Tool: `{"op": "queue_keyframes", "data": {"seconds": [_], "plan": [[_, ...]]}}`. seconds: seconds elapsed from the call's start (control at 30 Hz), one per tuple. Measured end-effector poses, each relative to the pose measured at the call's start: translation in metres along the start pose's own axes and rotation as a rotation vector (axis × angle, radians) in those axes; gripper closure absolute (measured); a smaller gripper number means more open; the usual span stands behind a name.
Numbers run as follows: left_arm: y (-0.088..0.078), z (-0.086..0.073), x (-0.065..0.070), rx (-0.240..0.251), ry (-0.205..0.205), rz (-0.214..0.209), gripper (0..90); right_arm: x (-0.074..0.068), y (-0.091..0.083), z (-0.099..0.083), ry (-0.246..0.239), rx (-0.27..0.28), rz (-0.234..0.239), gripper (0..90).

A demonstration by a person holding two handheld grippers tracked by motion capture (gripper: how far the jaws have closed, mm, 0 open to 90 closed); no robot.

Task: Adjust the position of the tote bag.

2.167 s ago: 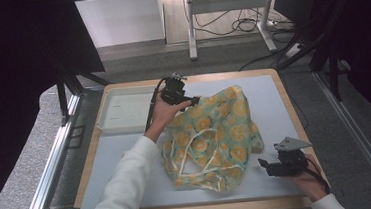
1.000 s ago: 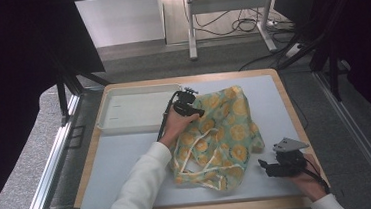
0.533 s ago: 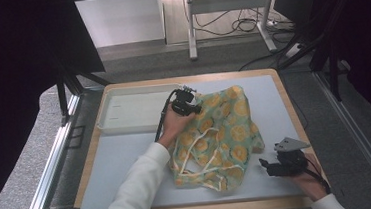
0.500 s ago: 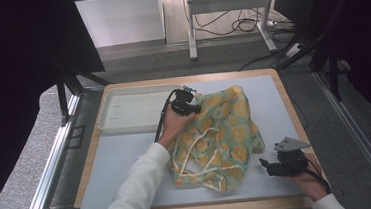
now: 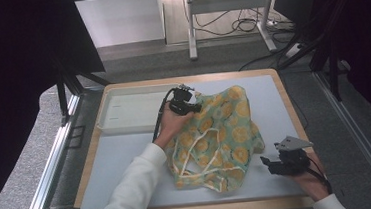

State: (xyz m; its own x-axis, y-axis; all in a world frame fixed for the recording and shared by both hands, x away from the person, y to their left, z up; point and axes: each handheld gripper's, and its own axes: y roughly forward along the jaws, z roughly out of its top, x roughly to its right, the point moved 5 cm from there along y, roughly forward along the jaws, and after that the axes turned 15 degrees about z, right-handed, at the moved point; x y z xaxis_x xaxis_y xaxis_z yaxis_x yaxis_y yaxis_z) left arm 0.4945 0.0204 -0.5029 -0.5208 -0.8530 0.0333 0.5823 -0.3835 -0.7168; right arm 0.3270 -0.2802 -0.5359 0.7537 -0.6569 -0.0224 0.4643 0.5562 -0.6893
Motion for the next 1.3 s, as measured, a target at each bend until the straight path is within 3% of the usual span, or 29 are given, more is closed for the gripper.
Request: {"op": "queue_keyframes", "data": {"seconds": [0.43, 0.53, 0.93, 1.13, 1.17, 1.2, 1.23, 1.27, 1.3], "plan": [[-0.001, 0.003, 0.001, 0.000, 0.013, 0.006, 89.5, 0.000, 0.002, 0.015, -0.014, -0.008, -0.009, 28.6], [-0.002, 0.005, 0.000, -0.006, 0.027, 0.006, 89.5, -0.002, 0.008, 0.024, -0.018, -0.028, -0.012, 27.2], [-0.005, 0.006, 0.000, -0.002, 0.014, 0.004, 89.2, 0.007, 0.041, 0.048, -0.032, -0.085, -0.002, 20.7], [-0.005, 0.006, -0.001, -0.006, 0.017, 0.003, 89.2, 0.014, 0.056, 0.049, -0.005, -0.130, 0.011, 36.8], [-0.005, 0.006, -0.001, -0.005, 0.016, 0.002, 89.2, 0.015, 0.057, 0.048, -0.004, -0.138, 0.008, 41.5], [-0.005, 0.006, -0.001, -0.005, 0.015, 0.002, 89.2, 0.017, 0.057, 0.048, 0.001, -0.142, 0.005, 53.0], [-0.005, 0.006, -0.001, -0.005, 0.015, 0.002, 89.2, 0.017, 0.057, 0.048, 0.001, -0.142, 0.005, 53.0], [-0.004, 0.006, 0.000, -0.006, 0.016, 0.002, 89.3, 0.019, 0.057, 0.048, 0.009, -0.137, 0.003, 64.1], [-0.004, 0.006, 0.000, -0.006, 0.016, 0.002, 89.3, 0.019, 0.056, 0.048, 0.013, -0.134, 0.003, 68.7]]}}
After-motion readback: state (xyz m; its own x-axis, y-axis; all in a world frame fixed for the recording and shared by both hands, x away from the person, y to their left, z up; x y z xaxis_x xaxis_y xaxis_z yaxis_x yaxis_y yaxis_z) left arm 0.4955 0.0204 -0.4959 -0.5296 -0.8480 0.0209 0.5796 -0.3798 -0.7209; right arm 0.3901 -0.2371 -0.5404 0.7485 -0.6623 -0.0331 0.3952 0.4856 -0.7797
